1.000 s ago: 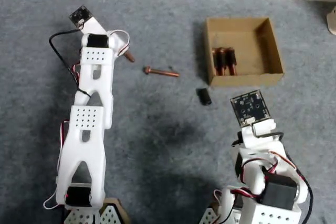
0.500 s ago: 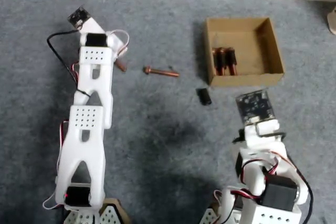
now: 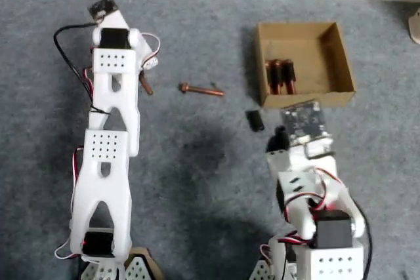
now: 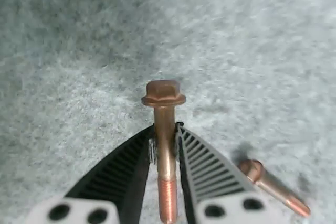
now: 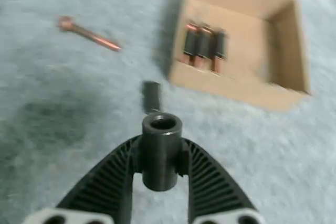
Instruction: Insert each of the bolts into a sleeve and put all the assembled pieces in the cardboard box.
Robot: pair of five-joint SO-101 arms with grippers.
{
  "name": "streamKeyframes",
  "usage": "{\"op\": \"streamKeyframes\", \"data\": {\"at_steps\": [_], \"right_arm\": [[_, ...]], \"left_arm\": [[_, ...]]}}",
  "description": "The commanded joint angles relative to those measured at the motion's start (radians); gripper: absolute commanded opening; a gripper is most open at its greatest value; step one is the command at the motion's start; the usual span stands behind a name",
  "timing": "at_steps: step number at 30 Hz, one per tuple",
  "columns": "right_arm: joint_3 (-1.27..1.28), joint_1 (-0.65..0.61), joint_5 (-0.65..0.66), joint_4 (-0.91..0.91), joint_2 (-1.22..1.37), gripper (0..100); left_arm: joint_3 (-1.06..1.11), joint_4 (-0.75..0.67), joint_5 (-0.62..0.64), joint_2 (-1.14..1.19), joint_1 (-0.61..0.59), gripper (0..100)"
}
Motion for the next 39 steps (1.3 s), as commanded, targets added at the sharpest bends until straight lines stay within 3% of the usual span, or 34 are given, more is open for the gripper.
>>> {"op": "streamKeyframes", "data": {"at_steps": [1,11,16,24,29,33,39], "right_arm": [[0.061,-0.065,-0.014,-0.139,-0.007,0.6],[0.334,-0.262,-0.014,-0.398,-0.007,0.6],[0.357,-0.361,-0.017,-0.446,-0.004,0.6],[0.374,-0.375,-0.206,-0.452,-0.007,0.6],[0.516,-0.406,-0.204,-0.596,-0.007,0.6],[0.607,-0.404,-0.203,-0.722,-0.007,0.6],[0.661,-0.404,-0.201,-0.832,-0.007,0.6]], "left_arm": [[0.085,0.009,-0.014,-0.142,-0.013,1],[0.740,0.003,-0.149,-0.572,-0.007,1],[0.906,0.003,-0.195,-0.791,0.021,1],[1.161,0.002,-0.218,-1.066,0.062,1],[1.336,-0.018,-0.218,-1.264,0.137,1],[1.529,-0.161,-0.216,-1.438,0.191,1],[1.920,-0.585,-0.215,-1.639,0.217,1]]}}
